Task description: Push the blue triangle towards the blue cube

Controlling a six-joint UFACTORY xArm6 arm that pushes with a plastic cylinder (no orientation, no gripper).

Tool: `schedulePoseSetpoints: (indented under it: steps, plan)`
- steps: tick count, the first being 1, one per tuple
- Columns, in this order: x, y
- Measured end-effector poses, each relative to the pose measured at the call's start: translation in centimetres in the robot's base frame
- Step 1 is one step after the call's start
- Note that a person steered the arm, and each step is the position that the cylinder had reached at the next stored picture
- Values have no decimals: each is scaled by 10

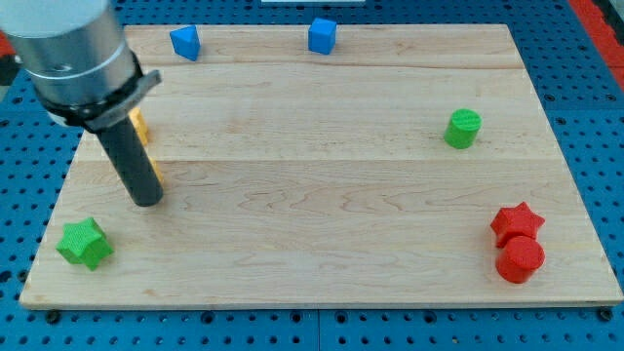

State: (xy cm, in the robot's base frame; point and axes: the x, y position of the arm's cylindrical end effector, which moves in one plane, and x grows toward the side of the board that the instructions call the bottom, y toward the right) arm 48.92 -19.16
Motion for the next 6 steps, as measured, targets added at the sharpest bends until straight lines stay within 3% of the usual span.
schedulePoseSetpoints:
  steps: [1,6]
  plan:
    - [-34,-7]
    - [-59,68]
